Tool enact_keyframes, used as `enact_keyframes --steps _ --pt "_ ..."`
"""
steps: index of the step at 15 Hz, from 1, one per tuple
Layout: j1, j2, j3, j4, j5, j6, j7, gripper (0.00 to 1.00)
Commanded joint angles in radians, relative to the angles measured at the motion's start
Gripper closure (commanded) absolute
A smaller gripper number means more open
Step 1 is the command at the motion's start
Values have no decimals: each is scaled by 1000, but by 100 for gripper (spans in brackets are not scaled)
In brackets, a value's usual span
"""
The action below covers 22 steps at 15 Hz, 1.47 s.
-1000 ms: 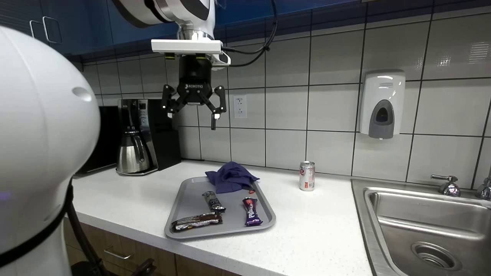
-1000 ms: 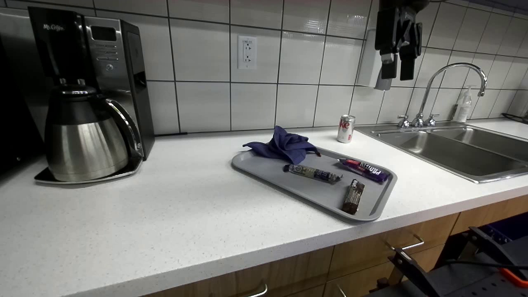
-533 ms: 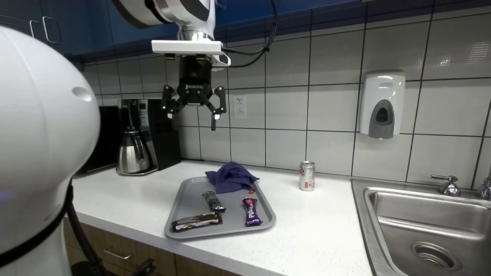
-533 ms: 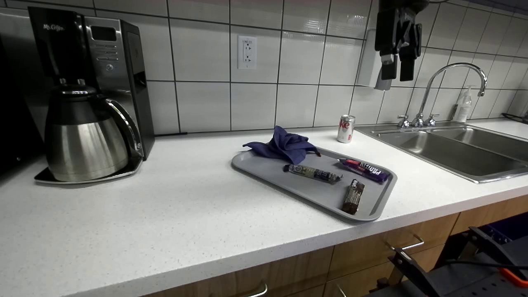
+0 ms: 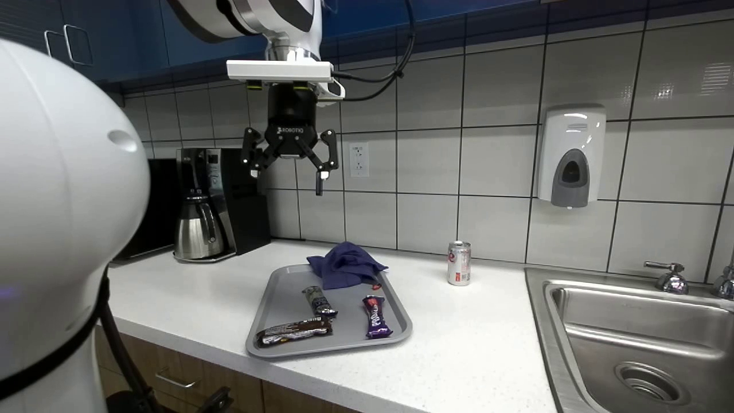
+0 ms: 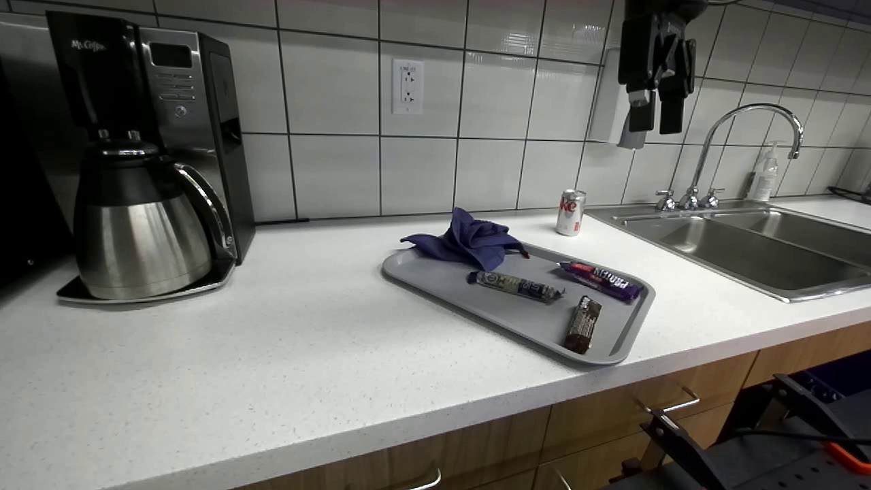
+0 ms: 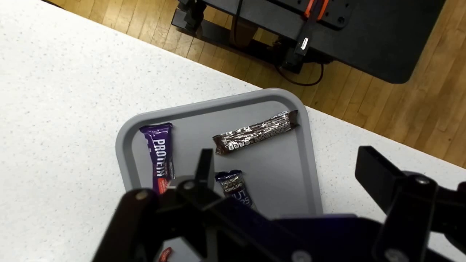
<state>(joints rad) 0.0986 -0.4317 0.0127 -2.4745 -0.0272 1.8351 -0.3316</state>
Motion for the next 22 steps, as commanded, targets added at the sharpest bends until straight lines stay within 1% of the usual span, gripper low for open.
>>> enact_keyframes --steps 1,5,8,11,15,22 --pt "5 0 -4 1 -1 -1 2 0" --pt "9 7 9 6 -15 6 10 0" --pt "24 9 15 -3 -12 44 -3 0" --pt "37 18 20 -22 -16 110 -6 0" --pt "37 55 5 -51 -21 213 -42 0" --pt "32 195 -35 -64 -13 407 -172 0"
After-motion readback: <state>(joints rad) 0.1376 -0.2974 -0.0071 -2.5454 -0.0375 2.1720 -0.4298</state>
